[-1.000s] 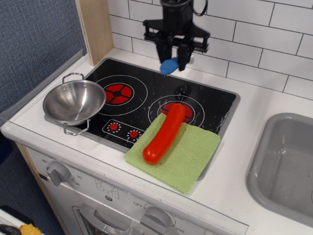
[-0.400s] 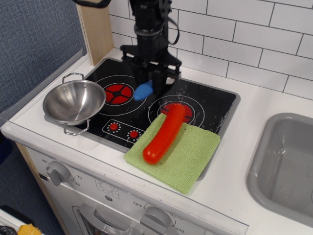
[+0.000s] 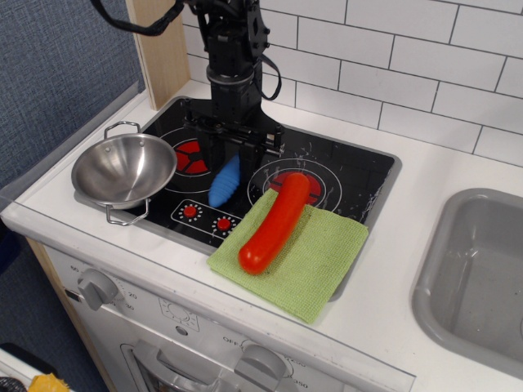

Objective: Pick up the spatula and put it down right side of pot

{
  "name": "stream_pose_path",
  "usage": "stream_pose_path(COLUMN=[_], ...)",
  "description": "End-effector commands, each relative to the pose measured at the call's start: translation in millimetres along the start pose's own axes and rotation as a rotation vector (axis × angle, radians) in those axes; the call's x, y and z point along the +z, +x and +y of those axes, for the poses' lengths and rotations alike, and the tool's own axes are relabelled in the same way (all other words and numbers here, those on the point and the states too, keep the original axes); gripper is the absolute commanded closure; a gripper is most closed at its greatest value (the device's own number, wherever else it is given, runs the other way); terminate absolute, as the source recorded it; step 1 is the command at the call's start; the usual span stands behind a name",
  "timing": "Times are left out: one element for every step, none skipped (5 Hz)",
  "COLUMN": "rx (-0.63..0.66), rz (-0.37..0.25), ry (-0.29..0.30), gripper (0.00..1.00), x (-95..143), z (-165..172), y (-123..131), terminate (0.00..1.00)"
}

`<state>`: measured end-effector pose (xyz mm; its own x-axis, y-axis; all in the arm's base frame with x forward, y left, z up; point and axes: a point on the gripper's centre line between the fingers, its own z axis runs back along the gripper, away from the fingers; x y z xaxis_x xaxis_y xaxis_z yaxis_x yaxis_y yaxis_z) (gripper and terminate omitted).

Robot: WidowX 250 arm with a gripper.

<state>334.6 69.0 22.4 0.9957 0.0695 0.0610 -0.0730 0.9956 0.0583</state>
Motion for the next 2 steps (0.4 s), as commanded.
stream_pose_path(rx=[-0.056,-0.086], rz=[-0.082,-0.118], ry=[-0.016,-0.031], gripper=[0.0,0.0], x=[43,69], z=[-8,-15], y=[1,-9], terminate=[0.0,0.0])
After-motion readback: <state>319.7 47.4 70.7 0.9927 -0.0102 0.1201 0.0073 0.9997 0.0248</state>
